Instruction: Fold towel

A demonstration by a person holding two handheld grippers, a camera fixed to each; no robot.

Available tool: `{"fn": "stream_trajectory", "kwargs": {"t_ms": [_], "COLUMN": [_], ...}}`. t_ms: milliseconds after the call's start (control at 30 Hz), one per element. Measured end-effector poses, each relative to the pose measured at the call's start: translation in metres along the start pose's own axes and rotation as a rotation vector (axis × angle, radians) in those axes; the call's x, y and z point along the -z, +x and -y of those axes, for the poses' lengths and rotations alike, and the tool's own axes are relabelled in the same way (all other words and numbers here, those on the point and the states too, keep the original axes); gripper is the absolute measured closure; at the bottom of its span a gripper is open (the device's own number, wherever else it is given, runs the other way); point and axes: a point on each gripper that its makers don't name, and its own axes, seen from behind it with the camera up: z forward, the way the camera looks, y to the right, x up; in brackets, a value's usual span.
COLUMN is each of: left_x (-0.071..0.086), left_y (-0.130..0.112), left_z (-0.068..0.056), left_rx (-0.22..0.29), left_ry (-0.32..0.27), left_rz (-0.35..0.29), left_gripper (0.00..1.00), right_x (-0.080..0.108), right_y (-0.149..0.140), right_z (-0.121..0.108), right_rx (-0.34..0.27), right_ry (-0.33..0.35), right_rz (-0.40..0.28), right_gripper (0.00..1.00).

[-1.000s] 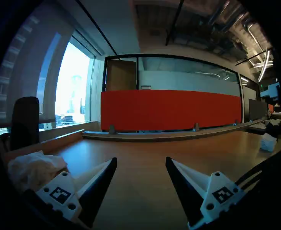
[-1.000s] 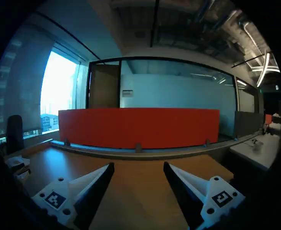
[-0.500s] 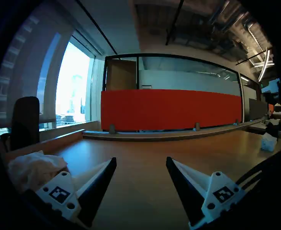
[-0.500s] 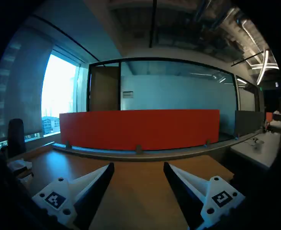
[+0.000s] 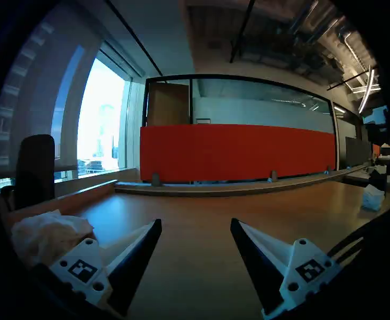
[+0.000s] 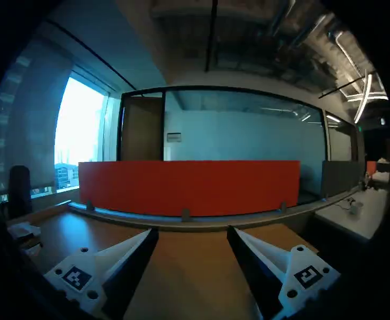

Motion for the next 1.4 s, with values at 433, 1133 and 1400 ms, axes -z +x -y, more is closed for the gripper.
{"fn": "stream_trajectory", "kwargs": {"t_ms": [433,1133,1400], "left_x": [-0.001,0.000,0.000], "left_y": [-0.001,-0.001,-0.001], "left_z": [0.000,0.001,0.001], "left_rx": [0.001,0.001,0.001], "left_ry": [0.000,0.000,0.000], "left_rz": [-0.001,0.000,-0.001], "left_gripper": [0.04,0.04,0.04], "right_x": [0.006,0.005,0.001], "right_y": [-0.039,-0.125,-0.139], "right_z": [-0.020,-0.048,-0.042], "right_rx": [-0.028,-0.045,-0.042], "right_ry": [-0.031,-0.063,-0.047], "right_rz": [-0.011,-0.038,-0.027], "right_gripper": [0.01,0.01,0.01]}}
